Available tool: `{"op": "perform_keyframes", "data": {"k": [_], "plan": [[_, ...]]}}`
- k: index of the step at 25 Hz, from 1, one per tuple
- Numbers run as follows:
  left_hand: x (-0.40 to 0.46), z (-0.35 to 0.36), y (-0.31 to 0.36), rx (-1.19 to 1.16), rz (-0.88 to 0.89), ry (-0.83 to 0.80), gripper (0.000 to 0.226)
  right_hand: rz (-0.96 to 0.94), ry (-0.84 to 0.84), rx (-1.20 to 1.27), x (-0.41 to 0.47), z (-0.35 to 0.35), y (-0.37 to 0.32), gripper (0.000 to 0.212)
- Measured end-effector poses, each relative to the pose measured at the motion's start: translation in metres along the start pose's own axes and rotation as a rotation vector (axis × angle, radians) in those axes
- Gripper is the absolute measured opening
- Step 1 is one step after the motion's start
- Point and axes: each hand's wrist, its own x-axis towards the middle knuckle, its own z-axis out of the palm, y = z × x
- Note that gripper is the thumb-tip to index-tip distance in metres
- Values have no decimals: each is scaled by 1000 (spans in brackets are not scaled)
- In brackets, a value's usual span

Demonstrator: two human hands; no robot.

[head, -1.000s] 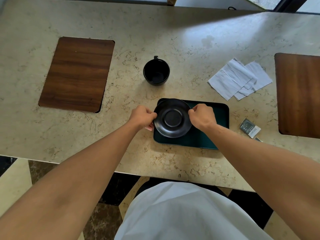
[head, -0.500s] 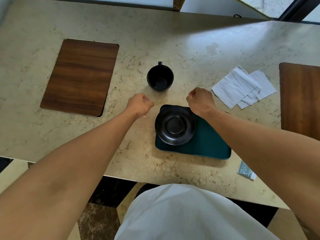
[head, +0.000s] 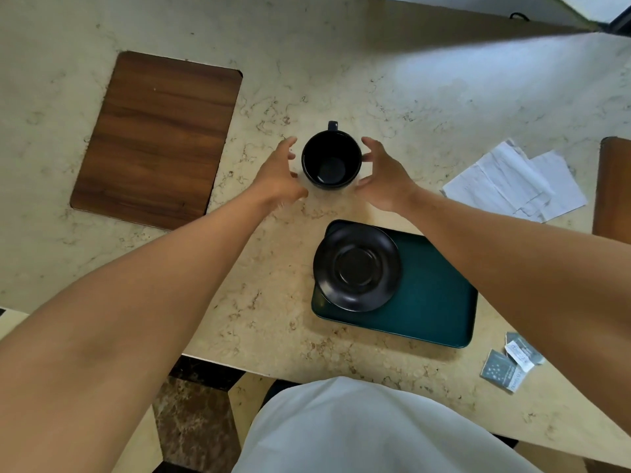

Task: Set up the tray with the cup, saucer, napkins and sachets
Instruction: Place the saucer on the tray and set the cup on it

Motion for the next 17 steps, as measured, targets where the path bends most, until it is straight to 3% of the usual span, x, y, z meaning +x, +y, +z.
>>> {"op": "perform_keyframes", "data": {"k": [4,10,17], "plan": [[8,0,0,-33,61,-62,116,-37,-36,28,11,3,-3,104],[13,10,3,-20,143,-37,97,-92,-10,1,13,5,-1,95],[10,7,2,14,155,-23,97,-83,-9,1,6,4,-2,96]]}}
